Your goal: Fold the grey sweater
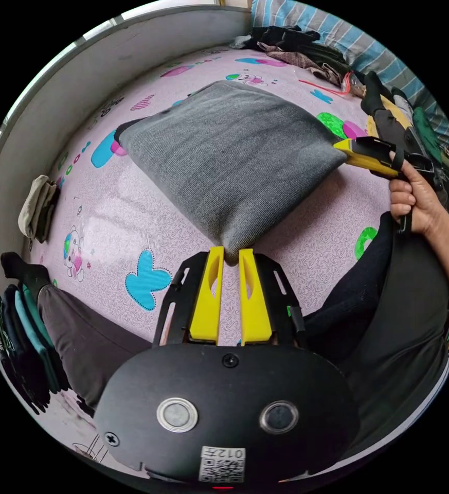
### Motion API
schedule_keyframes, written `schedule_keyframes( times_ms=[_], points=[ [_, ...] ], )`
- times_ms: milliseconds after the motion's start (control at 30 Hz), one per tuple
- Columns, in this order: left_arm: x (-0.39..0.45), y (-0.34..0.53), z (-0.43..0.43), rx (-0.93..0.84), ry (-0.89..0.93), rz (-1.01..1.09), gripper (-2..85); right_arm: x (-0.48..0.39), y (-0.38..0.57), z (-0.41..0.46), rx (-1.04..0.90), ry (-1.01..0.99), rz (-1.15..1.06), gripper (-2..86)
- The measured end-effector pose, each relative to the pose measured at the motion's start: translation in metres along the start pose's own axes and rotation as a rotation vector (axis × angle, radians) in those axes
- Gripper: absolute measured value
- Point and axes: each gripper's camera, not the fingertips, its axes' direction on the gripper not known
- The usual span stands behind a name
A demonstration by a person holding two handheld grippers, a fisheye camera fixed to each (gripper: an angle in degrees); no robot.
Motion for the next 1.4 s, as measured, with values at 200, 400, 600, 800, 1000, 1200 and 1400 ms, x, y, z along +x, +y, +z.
schedule_keyframes(
  times_ms=[200,400,600,800,1000,1200,1400],
  points=[
    [0.002,0.010,-0.007,-0.013,0.080,-0.022,3.2,-0.021,-0.018,0.009,-0.057,0.084,-0.041,6.8],
    [0.027,0.038,-0.043,0.108,-0.036,0.062,3.5,-0.041,-0.026,-0.004,-0.007,0.155,-0.084,10.5],
    [0.058,0.029,-0.046,0.132,-0.144,0.202,3.6,-0.041,-0.036,0.015,-0.044,0.091,-0.022,8.8],
    [0.085,0.024,-0.034,0.100,-0.276,0.344,2.5,-0.058,-0.036,0.024,-0.041,0.106,-0.041,4.4],
    [0.069,0.036,-0.054,0.222,-0.265,0.189,1.3,-0.097,-0.046,0.013,0.057,0.068,-0.184,3.4],
    [0.064,0.026,-0.026,0.103,-0.246,0.201,1.5,-0.057,-0.046,0.035,-0.016,0.039,-0.031,4.1],
    [0.040,0.025,-0.027,0.041,-0.210,0.185,1.5,-0.085,-0.056,0.033,-0.043,0.107,-0.105,6.4]
  ],
)
